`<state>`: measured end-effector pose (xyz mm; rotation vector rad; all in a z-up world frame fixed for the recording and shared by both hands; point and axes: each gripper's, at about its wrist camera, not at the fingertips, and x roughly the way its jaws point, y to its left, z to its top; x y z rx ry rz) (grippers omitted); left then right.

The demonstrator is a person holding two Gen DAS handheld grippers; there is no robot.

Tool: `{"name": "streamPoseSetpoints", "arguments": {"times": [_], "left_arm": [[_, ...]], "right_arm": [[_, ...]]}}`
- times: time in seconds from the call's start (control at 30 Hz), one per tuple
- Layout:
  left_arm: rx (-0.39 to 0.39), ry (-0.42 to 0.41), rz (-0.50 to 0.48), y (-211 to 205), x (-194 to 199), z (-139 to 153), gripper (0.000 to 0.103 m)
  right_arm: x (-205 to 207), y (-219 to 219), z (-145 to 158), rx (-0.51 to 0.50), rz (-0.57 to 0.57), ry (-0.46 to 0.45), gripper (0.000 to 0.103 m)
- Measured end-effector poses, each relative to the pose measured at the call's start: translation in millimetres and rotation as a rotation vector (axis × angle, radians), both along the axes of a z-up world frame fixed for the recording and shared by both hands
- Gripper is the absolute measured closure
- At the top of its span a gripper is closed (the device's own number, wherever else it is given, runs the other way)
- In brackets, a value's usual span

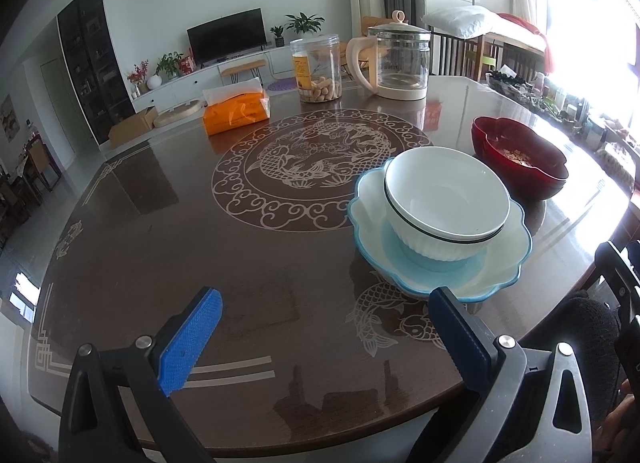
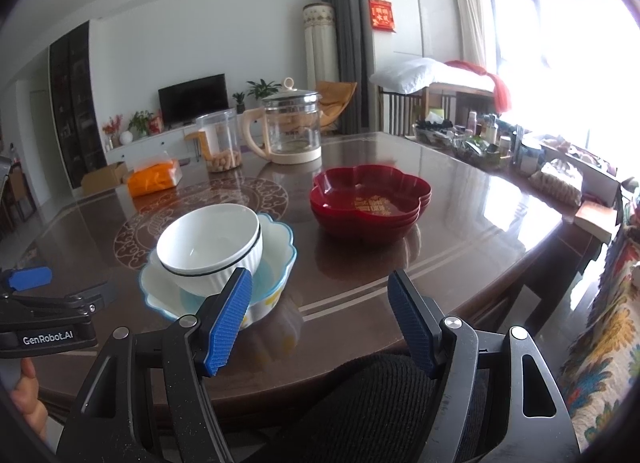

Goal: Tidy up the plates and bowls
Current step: 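Move both grippers toward the rim of the nested bowl stack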

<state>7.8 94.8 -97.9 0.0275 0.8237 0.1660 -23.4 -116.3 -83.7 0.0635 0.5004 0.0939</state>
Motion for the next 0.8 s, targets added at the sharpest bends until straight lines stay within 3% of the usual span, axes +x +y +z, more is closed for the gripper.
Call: {"name": "streamPoseSetpoints", "arguments": {"times": [0.33,0.53,0.7,0.8], "left_arm": [[-0.009,0.019,-0.009,2,2,-5,0.001],[-0.163,0.052,-0.008,35,30,-19,0.001],[-0.261,0.082,-0.115,42,54,-27,0.001],[-0.278,0.089,-0.168,38,62,-32,0.001]], "right_arm": [[2,1,-1,-0.001,0.003,0.01,0.029],[24,-10,3,0.037,0.078,0.041,0.029],[65,-14,5,0.016,0.156,0.142,0.029],[78,-3,-1,0.002,0.23,0.189,0.029]]}}
